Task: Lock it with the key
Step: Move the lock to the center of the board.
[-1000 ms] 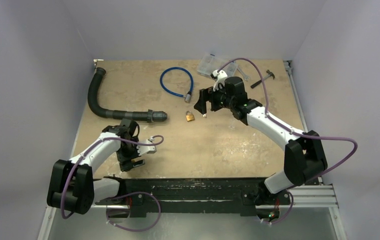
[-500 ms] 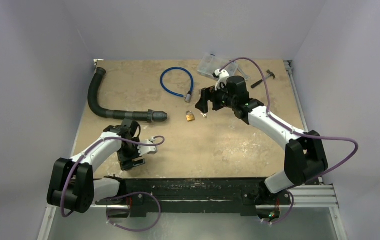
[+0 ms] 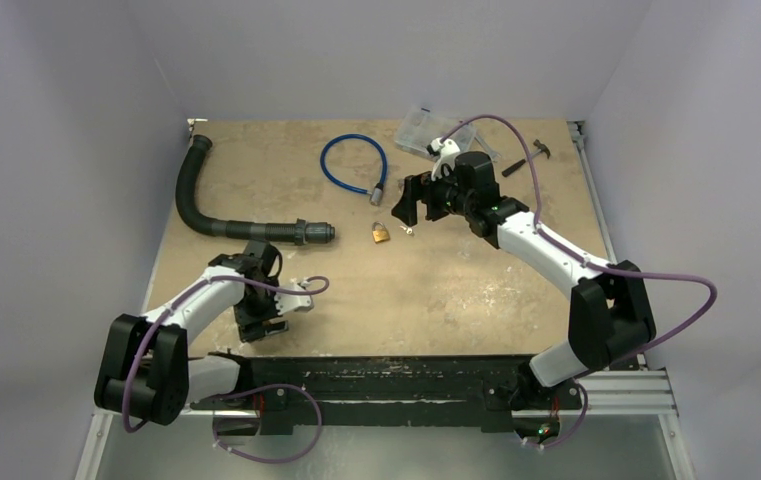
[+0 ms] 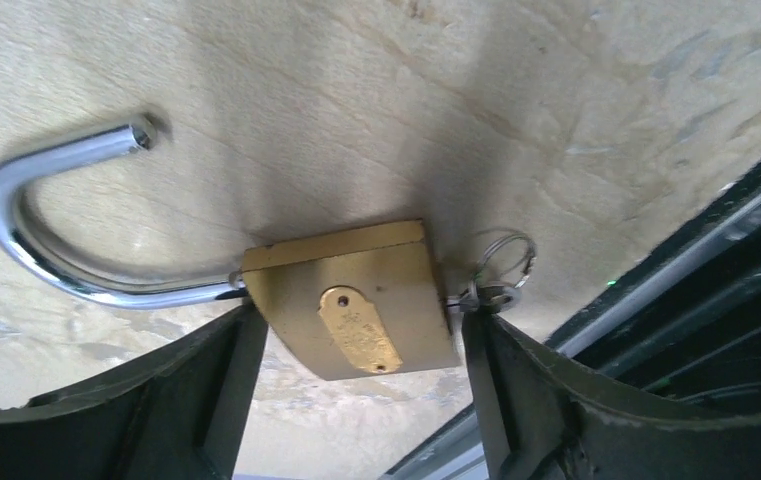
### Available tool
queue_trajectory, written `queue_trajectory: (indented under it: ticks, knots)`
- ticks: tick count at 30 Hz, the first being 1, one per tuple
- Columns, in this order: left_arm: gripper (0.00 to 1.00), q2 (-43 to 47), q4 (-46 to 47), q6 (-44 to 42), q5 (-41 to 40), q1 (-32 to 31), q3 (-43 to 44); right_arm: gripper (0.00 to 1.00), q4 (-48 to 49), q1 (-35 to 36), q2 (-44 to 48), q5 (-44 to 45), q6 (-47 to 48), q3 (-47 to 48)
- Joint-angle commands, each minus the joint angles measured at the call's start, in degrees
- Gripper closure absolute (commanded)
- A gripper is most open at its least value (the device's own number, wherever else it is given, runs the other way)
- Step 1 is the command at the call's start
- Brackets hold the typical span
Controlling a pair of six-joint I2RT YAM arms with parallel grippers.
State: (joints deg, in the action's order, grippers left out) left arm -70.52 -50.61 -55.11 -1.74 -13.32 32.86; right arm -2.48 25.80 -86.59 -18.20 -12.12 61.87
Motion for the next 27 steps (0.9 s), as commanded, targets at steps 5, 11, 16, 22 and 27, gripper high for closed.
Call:
queue_trajectory:
  ticks: [5,11,16,22,27]
  knots:
    - [0.51,0.1,1.9,0.5,4.6,-0.3,0.1,0.01,2.0,-0.7,0.3,-1.7,-0.6,-0.2]
    - [0.79,1.7,-2.3,3.0,12.6,-2.3,5.5,0.01,3.7,-2.4,1.5,-4.3,-2.4,-1.5]
    - [0.91,3.0,-5.0,5.4,18.2,-6.0,9.5,0.01,6.9,-6.0,3.9,-8.0,-6.1,-4.3]
    - [1.0,4.2,-4.3,10.3,21.1,-11.8,12.6,0.01,10.0,-8.4,9.5,-9.6,-7.0,-8.3]
    - [1.0,2.7,0.3,14.3,18.9,-17.8,12.6,0.01,6.8,-8.5,10.1,-10.2,-4.8,-8.5]
